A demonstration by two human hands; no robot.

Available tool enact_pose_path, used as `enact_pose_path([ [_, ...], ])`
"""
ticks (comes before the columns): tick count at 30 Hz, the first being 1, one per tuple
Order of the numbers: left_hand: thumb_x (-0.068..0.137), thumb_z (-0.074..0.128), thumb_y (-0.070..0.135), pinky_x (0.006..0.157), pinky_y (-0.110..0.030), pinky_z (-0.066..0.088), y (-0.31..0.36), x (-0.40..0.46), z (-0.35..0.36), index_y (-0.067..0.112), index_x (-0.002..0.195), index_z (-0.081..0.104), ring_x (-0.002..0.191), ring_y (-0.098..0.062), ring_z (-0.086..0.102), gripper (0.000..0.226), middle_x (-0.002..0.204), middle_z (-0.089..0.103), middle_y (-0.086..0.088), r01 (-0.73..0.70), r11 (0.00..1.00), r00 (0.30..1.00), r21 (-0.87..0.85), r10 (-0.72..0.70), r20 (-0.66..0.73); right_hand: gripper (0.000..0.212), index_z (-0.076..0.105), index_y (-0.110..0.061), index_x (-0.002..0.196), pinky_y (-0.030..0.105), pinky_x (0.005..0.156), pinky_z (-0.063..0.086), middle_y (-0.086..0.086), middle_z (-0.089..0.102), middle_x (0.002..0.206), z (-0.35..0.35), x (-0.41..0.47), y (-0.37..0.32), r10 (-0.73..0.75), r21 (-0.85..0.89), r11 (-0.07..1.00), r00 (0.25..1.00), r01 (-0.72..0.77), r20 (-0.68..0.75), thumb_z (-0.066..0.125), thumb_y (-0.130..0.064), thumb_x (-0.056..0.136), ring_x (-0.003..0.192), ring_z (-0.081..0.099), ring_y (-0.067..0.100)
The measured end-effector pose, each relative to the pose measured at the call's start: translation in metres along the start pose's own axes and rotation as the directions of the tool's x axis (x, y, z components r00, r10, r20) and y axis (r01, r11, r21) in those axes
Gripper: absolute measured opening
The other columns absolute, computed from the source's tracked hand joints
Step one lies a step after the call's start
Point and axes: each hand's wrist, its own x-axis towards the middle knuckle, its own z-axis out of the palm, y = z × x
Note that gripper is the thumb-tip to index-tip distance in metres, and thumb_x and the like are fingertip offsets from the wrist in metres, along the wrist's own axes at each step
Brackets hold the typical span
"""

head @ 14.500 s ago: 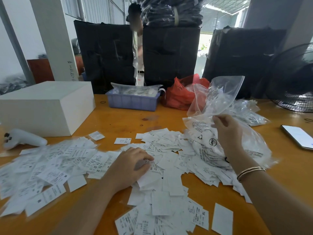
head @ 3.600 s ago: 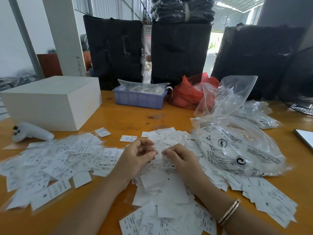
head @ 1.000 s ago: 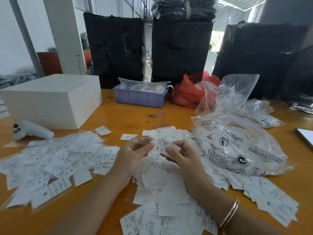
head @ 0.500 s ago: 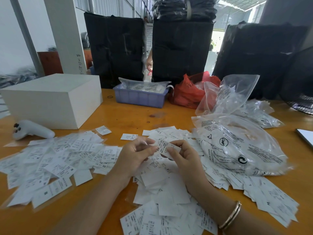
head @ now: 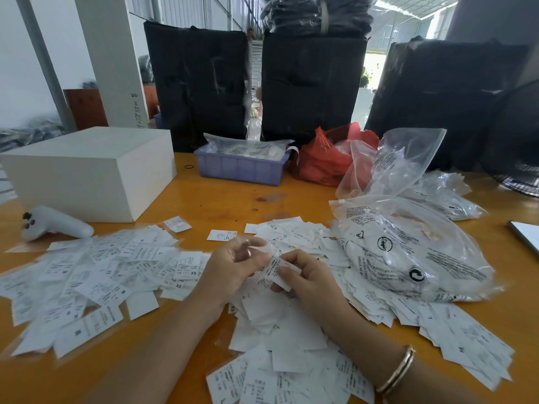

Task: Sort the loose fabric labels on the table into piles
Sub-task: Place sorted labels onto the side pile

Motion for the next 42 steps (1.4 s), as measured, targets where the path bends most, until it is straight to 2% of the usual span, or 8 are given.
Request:
enact_pose_path([
  [8,0.074,0.075,0.034,0.054,-0.007,0.045,0.0013,-0.0013,0.0017,0.035,0.078,0.072,0.068,0.006,0.063,0.004,0.074,0.07,0.017,0.009,1.0,0.999,-0.007,-0.009,-0.032,0.01,0.061,-0.017,0.09,0.032,0.062,0.053,-0.001,0.07,0.072,-0.0024,-0.0013,-0.0041,0.054,0.201,0.979,0.997,-0.04,-0.062,0.053,-0.018,0.096,0.07,0.07,0.011],
  [13,0.061,0.068,0.057,0.061,-0.015,0.047,0.0026,-0.0006,-0.0003,0.024,0.082,0.074,0.063,0.003,0.061,0.04,0.072,0.07,0.012,0.055,0.996,0.994,-0.072,-0.061,-0.086,0.01,0.061,-0.018,0.094,0.05,0.08,0.053,0.0,0.072,0.074,-0.0041,-0.0015,-0.0042,0.005,0.267,0.963,0.987,0.038,-0.158,0.053,-0.022,0.096,0.079,0.07,0.019],
  [17,0.063,0.068,0.054,0.064,-0.017,0.046,0.0025,-0.0001,0.0005,0.023,0.086,0.073,0.067,0.003,0.063,0.039,0.077,0.072,0.011,0.058,0.995,0.993,-0.077,-0.066,-0.099,0.009,0.06,-0.024,0.098,0.056,0.078,0.052,0.003,0.074,0.08,-0.0017,-0.0027,-0.0041,-0.03,0.215,0.975,0.991,0.058,-0.133,0.051,-0.027,0.096,0.084,0.069,0.028],
  [22,0.061,0.068,0.055,0.065,-0.019,0.046,0.0017,-0.0012,0.0025,0.025,0.087,0.071,0.066,0.002,0.063,0.039,0.075,0.072,0.01,0.066,0.996,0.994,-0.062,-0.071,-0.082,0.008,0.056,-0.025,0.103,0.041,0.067,0.054,0.002,0.074,0.083,0.0003,-0.0021,-0.0013,-0.029,0.133,0.99,0.996,0.04,-0.081,0.052,-0.026,0.096,0.084,0.071,0.023],
  [25,0.06,0.07,0.055,0.066,-0.02,0.047,0.0007,-0.0004,0.0019,0.025,0.085,0.071,0.066,-0.001,0.064,0.039,0.073,0.071,0.006,0.087,0.992,0.993,-0.089,-0.094,-0.073,0.009,0.056,-0.034,0.101,0.051,0.071,0.054,0.015,0.071,0.086,0.0028,-0.0026,-0.0006,-0.045,0.052,0.997,0.996,0.049,-0.076,0.054,-0.027,0.095,0.086,0.064,0.044],
  [30,0.054,0.073,0.056,0.067,-0.022,0.048,0.0005,-0.0008,0.0009,0.018,0.09,0.072,0.07,-0.006,0.066,0.052,0.08,0.073,-0.001,0.062,0.99,0.998,-0.124,-0.064,-0.008,0.009,0.056,-0.032,0.101,0.053,0.073,0.055,0.009,0.073,0.085,0.0037,-0.004,-0.0031,-0.059,-0.022,0.998,0.995,0.057,-0.084,0.054,-0.025,0.095,0.08,0.07,0.03],
  [34,0.064,0.071,0.046,0.059,-0.014,0.048,0.0012,-0.001,0.0008,0.016,0.092,0.07,0.069,-0.005,0.067,0.041,0.078,0.073,0.0,0.053,0.989,0.999,-0.139,-0.054,-0.003,0.006,0.055,-0.022,0.1,0.024,0.058,0.054,-0.009,0.073,0.076,0.0011,-0.0051,-0.0043,-0.09,0.045,0.994,0.988,0.096,-0.127,0.052,-0.018,0.096,0.074,0.07,0.004],
  [42,0.081,0.067,0.036,0.061,-0.016,0.047,0.0003,-0.0001,0.0006,0.017,0.089,0.068,0.069,-0.004,0.067,0.021,0.08,0.074,0.001,0.054,0.993,0.998,-0.109,-0.056,-0.02,0.007,0.056,-0.022,0.097,0.027,0.063,0.055,0.004,0.073,0.081,0.0,-0.0063,-0.006,-0.117,0.078,0.988,0.979,0.131,-0.165,0.05,-0.017,0.097,0.075,0.071,0.009],
])
